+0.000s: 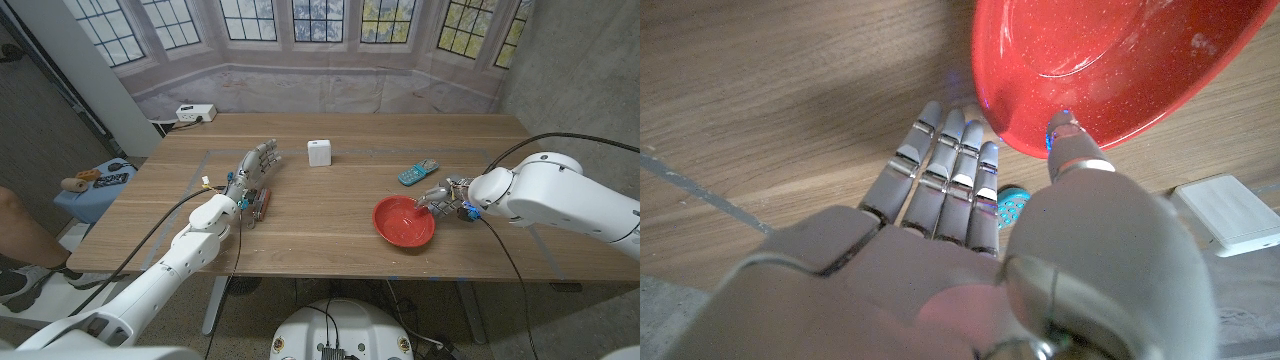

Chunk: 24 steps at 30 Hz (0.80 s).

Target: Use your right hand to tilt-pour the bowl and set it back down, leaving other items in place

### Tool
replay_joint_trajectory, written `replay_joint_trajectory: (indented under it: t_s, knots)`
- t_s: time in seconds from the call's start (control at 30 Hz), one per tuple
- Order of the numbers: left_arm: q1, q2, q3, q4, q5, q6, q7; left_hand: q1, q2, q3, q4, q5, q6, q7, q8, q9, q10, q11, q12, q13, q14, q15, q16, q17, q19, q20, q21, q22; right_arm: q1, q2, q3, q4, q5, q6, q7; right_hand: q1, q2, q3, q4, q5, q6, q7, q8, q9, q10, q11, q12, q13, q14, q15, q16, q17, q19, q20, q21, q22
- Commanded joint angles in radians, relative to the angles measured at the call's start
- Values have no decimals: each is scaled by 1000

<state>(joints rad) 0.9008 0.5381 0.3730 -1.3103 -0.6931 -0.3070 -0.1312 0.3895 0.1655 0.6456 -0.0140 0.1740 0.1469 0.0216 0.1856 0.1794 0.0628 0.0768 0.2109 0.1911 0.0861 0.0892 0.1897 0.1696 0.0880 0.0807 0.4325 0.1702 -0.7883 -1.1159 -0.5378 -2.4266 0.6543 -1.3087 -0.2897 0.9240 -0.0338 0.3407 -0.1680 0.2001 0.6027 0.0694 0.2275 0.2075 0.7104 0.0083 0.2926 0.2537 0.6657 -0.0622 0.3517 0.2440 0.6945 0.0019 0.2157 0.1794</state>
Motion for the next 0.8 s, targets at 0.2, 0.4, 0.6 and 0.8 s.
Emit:
replay_joint_trajectory:
  t_s: [0.2,0.4,0.6,0.8]
  knots:
    - [18,-1,2,-24,0,8,20,-4,-2,4,-9,6,16,-3,11,2,13,2,7,3,17,1,3,3,13,-1,-6,2,28,35,-62,0,-59,-53,-2,26,5,0,1,8,34,-8,13,6,31,-13,23,15,31,-47,18,12,22,-3,12,4]
    - [35,2,1,-42,1,12,36,-4,-1,6,-11,6,19,-2,10,3,18,5,9,3,22,-1,3,3,16,-1,-8,2,58,47,-115,12,-97,-58,1,48,9,2,-1,8,63,-17,20,11,63,-26,50,30,62,-71,34,23,39,-14,19,5]
    - [48,7,-4,-54,0,14,48,-3,-1,7,-13,6,21,-3,10,3,20,3,9,3,23,-1,3,3,18,1,-10,2,77,63,-155,30,-130,-49,7,62,12,2,-1,9,85,-26,25,15,80,-41,66,40,78,-82,43,31,53,-20,23,5]
    - [52,8,-5,-58,1,15,53,-3,0,9,-15,7,24,-4,10,3,24,4,10,3,28,0,3,3,20,3,-11,3,78,74,-167,36,-155,-51,0,78,20,-2,3,6,115,-34,31,20,128,-63,104,58,97,-99,61,50,66,-29,28,6]
